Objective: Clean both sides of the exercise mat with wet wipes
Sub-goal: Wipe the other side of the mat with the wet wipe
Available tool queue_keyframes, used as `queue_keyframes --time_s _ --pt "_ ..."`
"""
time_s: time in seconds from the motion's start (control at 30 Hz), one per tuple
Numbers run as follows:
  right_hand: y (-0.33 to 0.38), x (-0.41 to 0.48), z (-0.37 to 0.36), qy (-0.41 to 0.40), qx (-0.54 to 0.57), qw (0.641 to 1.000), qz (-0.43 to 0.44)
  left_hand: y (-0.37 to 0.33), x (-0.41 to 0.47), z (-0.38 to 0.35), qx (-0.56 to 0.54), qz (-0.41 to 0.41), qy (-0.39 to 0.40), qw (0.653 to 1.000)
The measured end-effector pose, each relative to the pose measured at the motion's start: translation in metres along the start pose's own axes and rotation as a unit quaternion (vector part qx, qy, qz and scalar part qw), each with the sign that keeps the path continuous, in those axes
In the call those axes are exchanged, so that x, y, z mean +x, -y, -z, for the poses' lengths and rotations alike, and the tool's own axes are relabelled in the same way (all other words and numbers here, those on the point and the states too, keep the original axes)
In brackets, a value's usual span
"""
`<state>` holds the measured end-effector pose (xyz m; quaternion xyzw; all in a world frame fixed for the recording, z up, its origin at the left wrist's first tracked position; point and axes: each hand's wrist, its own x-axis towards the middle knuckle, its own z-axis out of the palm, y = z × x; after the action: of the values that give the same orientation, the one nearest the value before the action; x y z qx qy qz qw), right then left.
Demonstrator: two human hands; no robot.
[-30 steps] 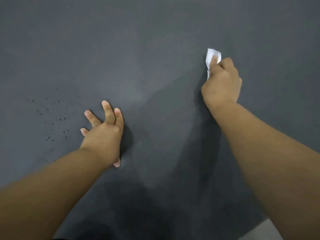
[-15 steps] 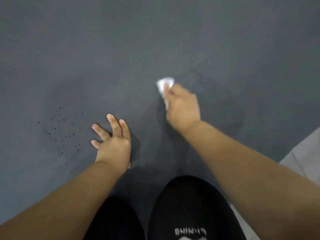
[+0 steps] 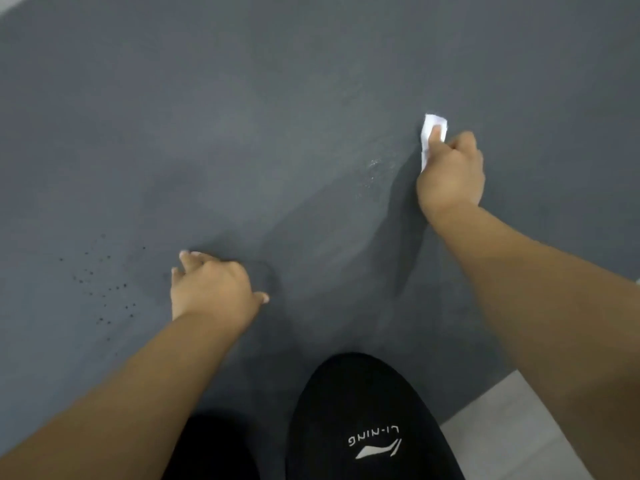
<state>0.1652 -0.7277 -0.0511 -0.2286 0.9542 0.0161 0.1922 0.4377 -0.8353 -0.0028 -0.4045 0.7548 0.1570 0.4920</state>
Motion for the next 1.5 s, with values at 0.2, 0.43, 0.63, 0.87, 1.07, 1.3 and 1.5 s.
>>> queue_keyframes --time_s 0.2,0.43,0.63,0.87,1.07,1.3,1.5 --pt "0.018 -0.069 -0.043 -0.049 0.001 0.976 0.211 -0.063 0.033 0.057 -0.092 -0.117 -0.067 0.987" --pt "-0.034 -0.007 -0.017 -0.129 -0.045 0.977 0.161 -0.091 0.06 0.06 -0.036 -0.081 -0.013 0.996" --pt "-0.052 0.035 -0.002 -0.096 0.003 0.995 -0.018 -0.094 0.062 0.067 -0.001 -0.077 -0.009 0.997" --pt "-0.011 -0.069 -0.048 -0.068 0.026 0.973 0.219 -0.091 0.062 0.067 0.008 -0.079 -0.017 0.997" --pt "-0.08 0.006 -0.009 -0.11 -0.024 0.982 0.153 -0.095 0.06 0.068 0.023 -0.061 -0.024 0.998" --pt "-0.092 -0.001 -0.014 -0.067 0.067 0.994 0.058 -0.111 0.046 0.078 0.038 -0.027 -0.033 0.998" --pt "-0.082 -0.099 -0.05 -0.041 0.042 0.936 0.347 -0.159 0.038 0.093 0.024 -0.155 -0.088 0.984"
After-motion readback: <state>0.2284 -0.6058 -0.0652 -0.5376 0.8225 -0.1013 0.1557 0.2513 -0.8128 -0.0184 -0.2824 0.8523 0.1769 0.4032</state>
